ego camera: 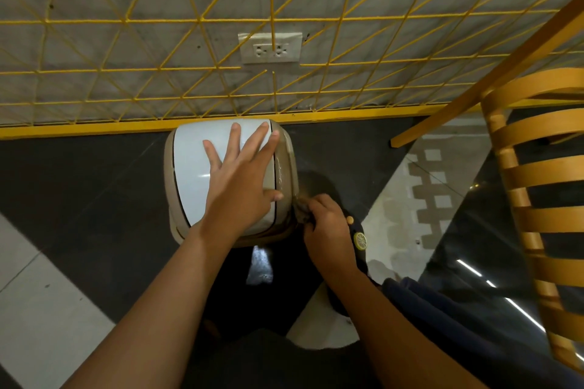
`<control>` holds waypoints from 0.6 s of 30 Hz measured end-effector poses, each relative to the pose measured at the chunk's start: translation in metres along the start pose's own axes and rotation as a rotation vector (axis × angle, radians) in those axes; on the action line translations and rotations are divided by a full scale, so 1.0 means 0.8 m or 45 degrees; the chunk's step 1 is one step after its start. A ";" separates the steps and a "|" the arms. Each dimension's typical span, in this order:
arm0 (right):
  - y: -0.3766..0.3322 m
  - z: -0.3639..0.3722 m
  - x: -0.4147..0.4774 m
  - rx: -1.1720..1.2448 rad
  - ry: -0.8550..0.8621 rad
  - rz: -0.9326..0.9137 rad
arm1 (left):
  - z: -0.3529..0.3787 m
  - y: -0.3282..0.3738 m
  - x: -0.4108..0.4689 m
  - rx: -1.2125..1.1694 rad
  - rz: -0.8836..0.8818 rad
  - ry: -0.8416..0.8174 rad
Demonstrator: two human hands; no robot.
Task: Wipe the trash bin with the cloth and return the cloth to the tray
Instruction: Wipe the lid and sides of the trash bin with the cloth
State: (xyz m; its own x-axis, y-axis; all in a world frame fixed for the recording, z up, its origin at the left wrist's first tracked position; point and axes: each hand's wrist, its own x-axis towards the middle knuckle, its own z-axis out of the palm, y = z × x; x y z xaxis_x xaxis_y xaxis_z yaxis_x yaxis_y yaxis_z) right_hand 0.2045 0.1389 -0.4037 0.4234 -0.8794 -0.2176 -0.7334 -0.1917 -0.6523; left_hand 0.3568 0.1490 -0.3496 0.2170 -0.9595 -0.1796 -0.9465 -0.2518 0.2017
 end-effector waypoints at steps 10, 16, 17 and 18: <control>-0.006 -0.021 0.059 -0.070 -0.101 -0.014 | 0.001 -0.002 -0.001 0.024 -0.018 -0.065; 0.003 -0.018 0.012 0.012 -0.202 0.071 | 0.001 -0.002 -0.002 -0.007 -0.030 -0.050; 0.004 -0.017 0.011 -0.005 -0.206 0.060 | 0.001 -0.002 -0.002 -0.007 -0.031 -0.047; 0.004 -0.016 0.012 -0.016 -0.194 0.047 | 0.001 -0.002 -0.002 -0.011 -0.030 -0.045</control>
State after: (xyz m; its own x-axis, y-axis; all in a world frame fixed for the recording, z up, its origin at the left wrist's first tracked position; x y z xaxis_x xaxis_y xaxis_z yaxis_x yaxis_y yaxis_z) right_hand 0.1989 0.1242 -0.3984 0.4709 -0.8099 -0.3496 -0.7563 -0.1666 -0.6327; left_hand 0.3580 0.1510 -0.3508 0.2305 -0.9482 -0.2185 -0.9392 -0.2755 0.2050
